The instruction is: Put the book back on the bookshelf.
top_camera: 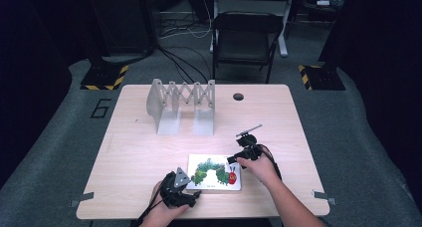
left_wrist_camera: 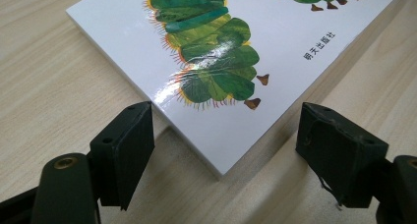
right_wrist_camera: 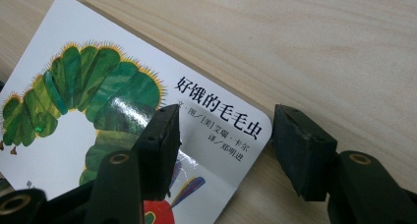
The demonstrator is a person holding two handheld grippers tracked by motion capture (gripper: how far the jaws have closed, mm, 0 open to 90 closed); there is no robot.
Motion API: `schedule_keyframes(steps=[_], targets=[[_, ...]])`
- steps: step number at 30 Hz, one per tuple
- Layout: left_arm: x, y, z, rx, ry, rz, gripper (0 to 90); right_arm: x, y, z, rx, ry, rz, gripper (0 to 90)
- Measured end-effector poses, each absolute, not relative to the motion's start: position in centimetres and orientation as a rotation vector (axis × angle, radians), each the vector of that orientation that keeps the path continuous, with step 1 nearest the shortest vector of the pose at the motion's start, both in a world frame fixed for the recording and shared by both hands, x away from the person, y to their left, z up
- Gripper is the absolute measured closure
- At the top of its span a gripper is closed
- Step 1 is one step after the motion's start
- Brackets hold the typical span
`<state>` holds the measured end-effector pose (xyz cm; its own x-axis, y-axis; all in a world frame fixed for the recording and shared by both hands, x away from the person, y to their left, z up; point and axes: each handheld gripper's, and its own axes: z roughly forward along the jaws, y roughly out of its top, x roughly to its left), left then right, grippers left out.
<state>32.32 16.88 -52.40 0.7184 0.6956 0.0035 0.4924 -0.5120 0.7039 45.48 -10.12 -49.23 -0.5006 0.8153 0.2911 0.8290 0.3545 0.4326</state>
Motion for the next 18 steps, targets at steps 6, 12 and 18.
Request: schedule_keyframes(steps=[6,12,18], targets=[[32.4,16.9,-52.5,2.214,0.897,0.385,21.8,45.4,-10.0,-49.4,-1.558,-2.576,-0.824,43.9],[32.2,16.7,-52.5,2.200,0.910,0.390,20.9,45.1,-9.9,-48.8,-1.577,-2.578,-0.836,45.8],[32.2,16.6,-52.6,2.206,0.907,0.387,17.6,44.9,-10.1,-48.0,-1.574,-2.573,-0.871,45.8]])
